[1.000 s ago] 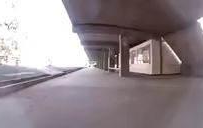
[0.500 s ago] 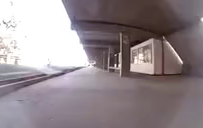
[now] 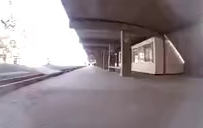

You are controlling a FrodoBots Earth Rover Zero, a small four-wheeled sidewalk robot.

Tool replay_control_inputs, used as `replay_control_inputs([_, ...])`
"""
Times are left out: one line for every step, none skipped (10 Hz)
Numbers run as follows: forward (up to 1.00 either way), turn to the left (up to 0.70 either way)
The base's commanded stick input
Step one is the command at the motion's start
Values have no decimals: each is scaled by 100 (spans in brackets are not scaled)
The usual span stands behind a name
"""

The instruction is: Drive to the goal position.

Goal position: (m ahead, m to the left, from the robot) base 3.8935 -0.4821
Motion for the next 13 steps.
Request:
replay_control_inputs([50,0])
replay_control_inputs([50,0])
replay_control_inputs([50,0])
replay_control_inputs([50,0])
replay_control_inputs([50,0])
replay_control_inputs([50,0])
replay_control_inputs([50,0])
replay_control_inputs([50,0])
replay_control_inputs([50,0])
replay_control_inputs([50,0])
replay_control_inputs([50,0])
replay_control_inputs([50,0])
replay_control_inputs([50,0])
